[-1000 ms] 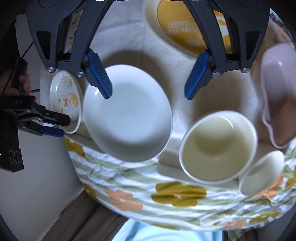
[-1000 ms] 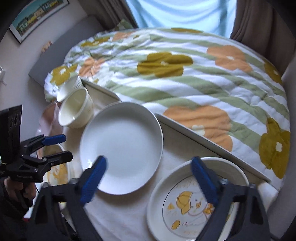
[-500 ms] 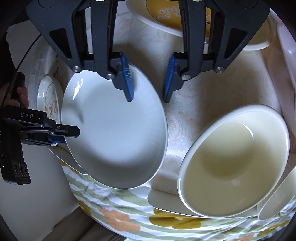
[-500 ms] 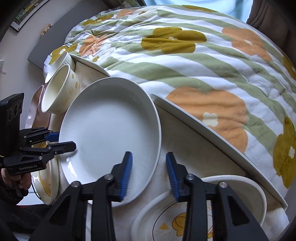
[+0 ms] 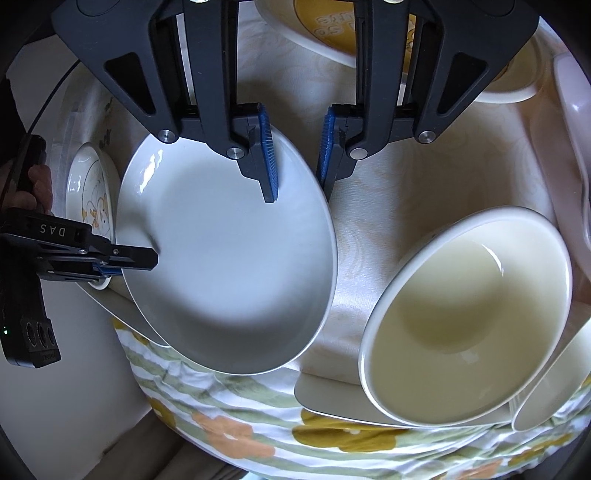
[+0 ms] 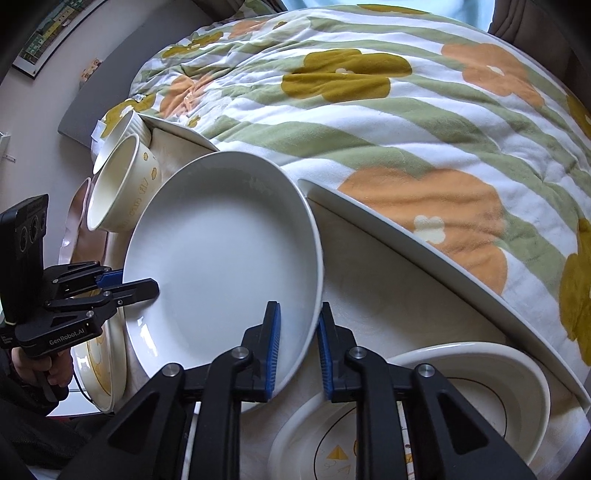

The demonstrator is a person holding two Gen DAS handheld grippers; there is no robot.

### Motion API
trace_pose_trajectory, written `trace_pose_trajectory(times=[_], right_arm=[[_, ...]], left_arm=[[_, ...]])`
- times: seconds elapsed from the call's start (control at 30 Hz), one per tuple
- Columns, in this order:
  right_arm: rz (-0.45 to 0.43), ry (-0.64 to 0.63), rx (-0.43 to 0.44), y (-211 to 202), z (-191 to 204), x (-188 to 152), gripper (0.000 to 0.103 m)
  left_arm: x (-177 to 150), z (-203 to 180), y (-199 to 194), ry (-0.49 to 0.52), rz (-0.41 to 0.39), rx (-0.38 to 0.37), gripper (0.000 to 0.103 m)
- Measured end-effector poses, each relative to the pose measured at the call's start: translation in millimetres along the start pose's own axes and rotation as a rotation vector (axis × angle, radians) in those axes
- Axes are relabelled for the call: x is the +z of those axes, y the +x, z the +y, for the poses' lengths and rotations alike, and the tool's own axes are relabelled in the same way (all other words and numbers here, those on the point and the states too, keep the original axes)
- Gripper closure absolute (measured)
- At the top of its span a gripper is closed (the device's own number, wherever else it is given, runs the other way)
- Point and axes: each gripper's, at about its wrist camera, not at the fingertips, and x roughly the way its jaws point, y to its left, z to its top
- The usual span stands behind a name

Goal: Organize plates and bowls

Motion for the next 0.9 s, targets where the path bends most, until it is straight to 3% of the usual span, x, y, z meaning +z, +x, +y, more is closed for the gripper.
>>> trace_pose_trajectory(times=[0.3,0.53,0.77,0.9], right_arm=[[-0.038,0.005,0.016,-12.3,8.2,-11.4,0.085],[-0.103,-0.008,0.013,-51.3,31.3,-23.8,0.085],[-0.173,-0.028,0.014,-92.6,69.9,-57.2,0.085],[-0.207,-0.05,0.038,-101.2,92.8,-82.3,0.085]], left_arm=[[-4.8,-9.5,-22.8,0.013,-0.056,0.025,0.086],[-13.3,-23.0,-69.7,0.039,-0.129,0.041,0.086],[-49.0,-35.2,-128.4,0.076,-0.231,0.077,0.085],[-77.5,-29.6,-148.5,0.048,-0.255,0.089,0.085]])
